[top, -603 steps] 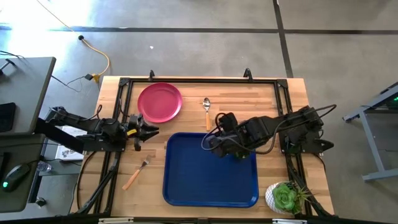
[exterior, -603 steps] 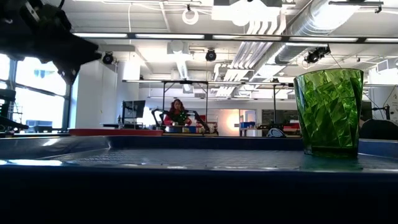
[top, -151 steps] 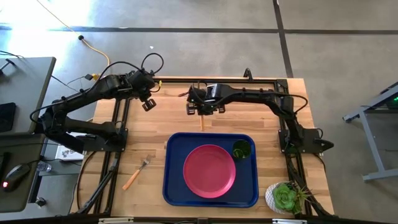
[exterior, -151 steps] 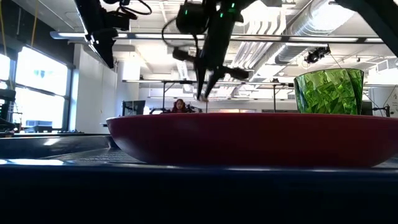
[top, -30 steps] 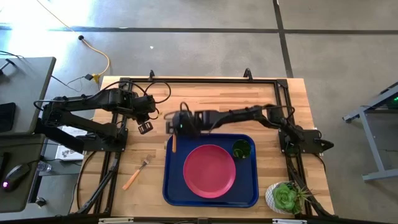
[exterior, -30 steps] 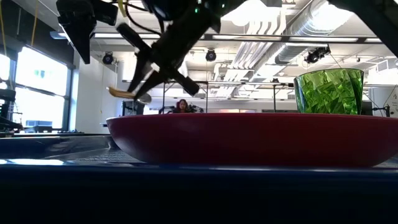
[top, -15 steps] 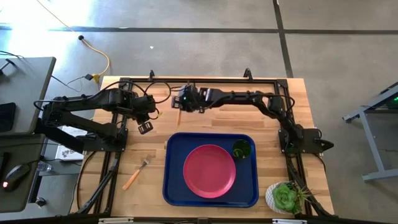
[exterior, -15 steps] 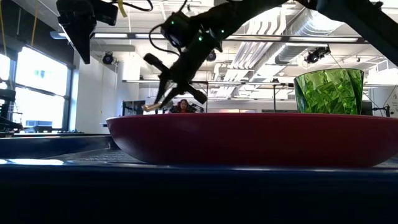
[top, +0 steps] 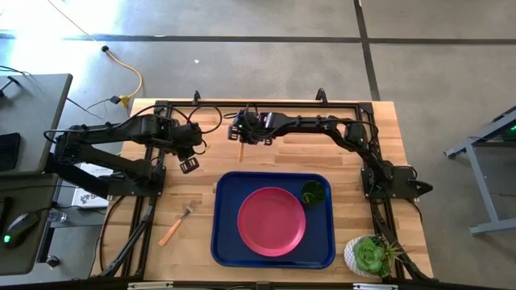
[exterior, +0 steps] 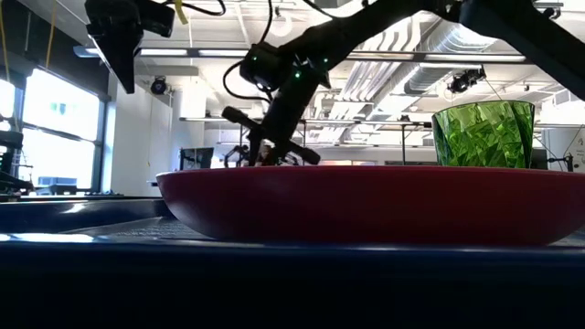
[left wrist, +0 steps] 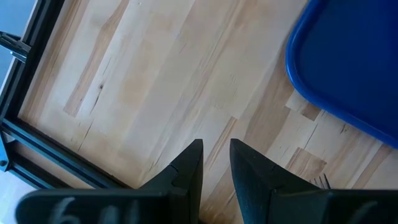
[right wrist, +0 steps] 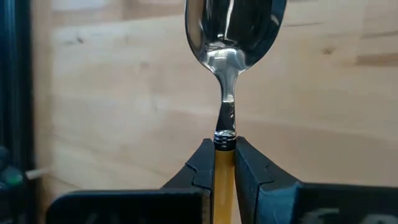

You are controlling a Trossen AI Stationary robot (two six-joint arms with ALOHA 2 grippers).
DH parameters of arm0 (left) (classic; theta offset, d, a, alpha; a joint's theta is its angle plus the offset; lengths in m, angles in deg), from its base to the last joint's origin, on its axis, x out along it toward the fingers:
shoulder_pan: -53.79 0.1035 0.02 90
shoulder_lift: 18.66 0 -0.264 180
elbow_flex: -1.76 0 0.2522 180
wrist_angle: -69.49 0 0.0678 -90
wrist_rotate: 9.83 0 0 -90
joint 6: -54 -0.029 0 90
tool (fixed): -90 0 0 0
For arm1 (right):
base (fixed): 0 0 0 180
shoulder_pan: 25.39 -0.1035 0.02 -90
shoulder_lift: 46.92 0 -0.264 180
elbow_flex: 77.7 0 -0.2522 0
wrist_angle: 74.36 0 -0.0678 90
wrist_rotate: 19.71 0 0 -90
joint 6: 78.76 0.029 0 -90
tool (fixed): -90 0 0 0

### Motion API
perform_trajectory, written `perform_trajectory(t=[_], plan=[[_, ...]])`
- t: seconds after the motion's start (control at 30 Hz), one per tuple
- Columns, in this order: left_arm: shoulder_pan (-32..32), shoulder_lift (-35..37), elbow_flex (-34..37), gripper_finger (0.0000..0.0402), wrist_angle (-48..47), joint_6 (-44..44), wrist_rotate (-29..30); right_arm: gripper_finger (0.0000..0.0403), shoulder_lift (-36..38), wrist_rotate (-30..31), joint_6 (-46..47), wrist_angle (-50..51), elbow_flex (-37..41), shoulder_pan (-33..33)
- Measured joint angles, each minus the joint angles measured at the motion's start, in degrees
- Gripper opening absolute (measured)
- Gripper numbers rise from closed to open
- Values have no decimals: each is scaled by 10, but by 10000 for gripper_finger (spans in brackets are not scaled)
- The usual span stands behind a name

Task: Pick and place plate/cup/fork/spoon on tray
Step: Put the yellow spoon on the blue tray to the left side of the pink plate

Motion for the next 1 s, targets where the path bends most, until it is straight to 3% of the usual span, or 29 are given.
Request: perform_trajectory(t=[0.17, 1.0], plan=[[0, 0, 0, 72, 1, 0, 0, 12, -27, -31, 2, 7, 0, 5], [0, 0, 0, 72, 2, -30, 0, 12, -45, -68, -2, 47, 0, 19]])
